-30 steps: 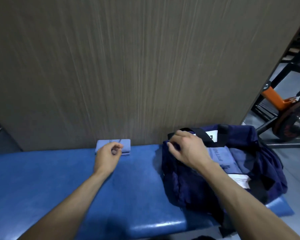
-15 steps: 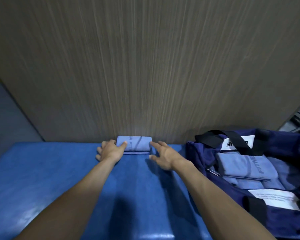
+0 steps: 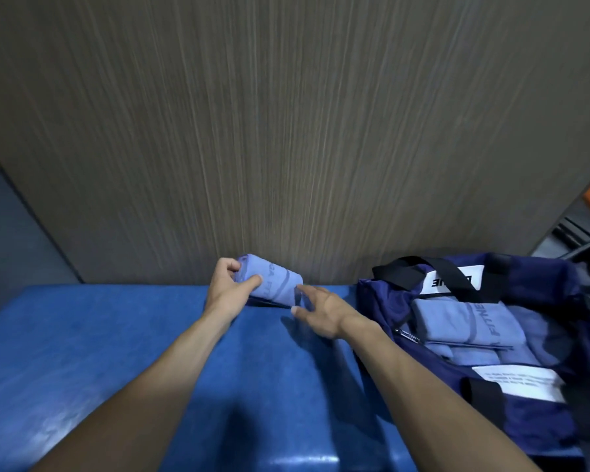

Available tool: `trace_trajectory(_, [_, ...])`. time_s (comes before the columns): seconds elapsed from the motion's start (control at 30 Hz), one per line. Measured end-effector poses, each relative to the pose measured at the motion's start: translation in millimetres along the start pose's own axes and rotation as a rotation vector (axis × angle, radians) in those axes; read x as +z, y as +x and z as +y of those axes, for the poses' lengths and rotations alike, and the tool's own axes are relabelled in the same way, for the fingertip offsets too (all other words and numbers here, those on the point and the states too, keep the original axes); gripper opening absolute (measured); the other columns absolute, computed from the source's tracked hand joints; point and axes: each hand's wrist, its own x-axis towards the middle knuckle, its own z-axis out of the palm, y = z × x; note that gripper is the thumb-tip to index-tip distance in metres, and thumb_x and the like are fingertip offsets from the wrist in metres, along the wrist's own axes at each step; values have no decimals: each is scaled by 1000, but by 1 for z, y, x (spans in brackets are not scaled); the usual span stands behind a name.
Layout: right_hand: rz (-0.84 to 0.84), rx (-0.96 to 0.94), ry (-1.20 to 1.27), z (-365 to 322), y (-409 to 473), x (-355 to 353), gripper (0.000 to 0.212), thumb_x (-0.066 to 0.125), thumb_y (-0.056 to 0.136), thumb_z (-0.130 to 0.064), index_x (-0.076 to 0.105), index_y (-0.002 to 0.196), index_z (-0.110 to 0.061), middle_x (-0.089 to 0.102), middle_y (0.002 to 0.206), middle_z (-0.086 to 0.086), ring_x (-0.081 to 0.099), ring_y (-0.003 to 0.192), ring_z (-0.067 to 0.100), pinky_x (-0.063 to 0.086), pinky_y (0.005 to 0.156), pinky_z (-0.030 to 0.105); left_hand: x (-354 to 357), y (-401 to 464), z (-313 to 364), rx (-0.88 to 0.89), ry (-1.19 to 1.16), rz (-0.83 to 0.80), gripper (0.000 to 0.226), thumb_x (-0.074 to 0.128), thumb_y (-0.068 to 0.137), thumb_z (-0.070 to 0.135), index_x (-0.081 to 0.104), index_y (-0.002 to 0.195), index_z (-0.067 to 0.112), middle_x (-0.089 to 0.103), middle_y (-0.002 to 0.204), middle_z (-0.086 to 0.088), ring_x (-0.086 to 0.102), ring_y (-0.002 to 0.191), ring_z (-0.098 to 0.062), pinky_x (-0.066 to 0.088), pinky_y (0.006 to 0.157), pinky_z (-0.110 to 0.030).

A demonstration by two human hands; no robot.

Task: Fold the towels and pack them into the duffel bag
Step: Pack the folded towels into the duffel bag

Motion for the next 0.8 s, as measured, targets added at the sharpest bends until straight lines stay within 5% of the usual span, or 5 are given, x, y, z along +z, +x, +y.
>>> trace_trajectory(0.23, [473, 34, 703, 6, -34, -40, 63, 62, 76, -74, 60, 115, -25, 70, 109, -5, 65, 97, 14, 52, 100, 46, 11, -44, 95, 277, -367, 55, 38, 75, 85, 4, 48, 110, 12, 61, 88, 2, 59, 69, 1, 47, 66, -14])
trace_trajectory(0.43, [477, -5, 1386, 44, -103, -96, 38, 65, 96, -41, 65, 117, -10, 75, 105, 6, 72, 89, 20, 60, 86, 41, 75, -99, 151, 284, -570, -185, 40, 73, 88, 1, 45, 115, 12, 66, 91, 2, 64, 73, 1, 51, 68, -16])
trace_trajectory(0.6, [708, 157, 1331, 116, -165, -132, 25, 69, 94, -32, 70, 104, -9, 73, 99, 8, 73, 86, 23, 60, 70, 36, 142, -135, 152, 299, -268, -403, 38, 81, 84, 22, 51, 108, 21, 65, 101, 4, 63, 82, -8, 49, 73, -16])
trace_trajectory(0.7, [866, 336, 1254, 164, -205, -149, 24, 68, 95, -33, 68, 100, -10, 68, 95, 9, 69, 80, 25, 60, 68, 38, 178, -153, 145, 509, 21, -507, 28, 80, 84, 26, 58, 101, 27, 61, 105, 7, 63, 94, -10, 48, 82, -23])
trace_trajectory(0.8, [946, 479, 1207, 205, -235, -157, 24, 66, 97, -34, 63, 97, -10, 61, 97, 11, 65, 85, 30, 59, 59, 37, 210, -170, 139, 772, 407, -722, 46, 75, 87, 36, 56, 128, 24, 50, 132, 3, 51, 124, -19, 41, 103, -33])
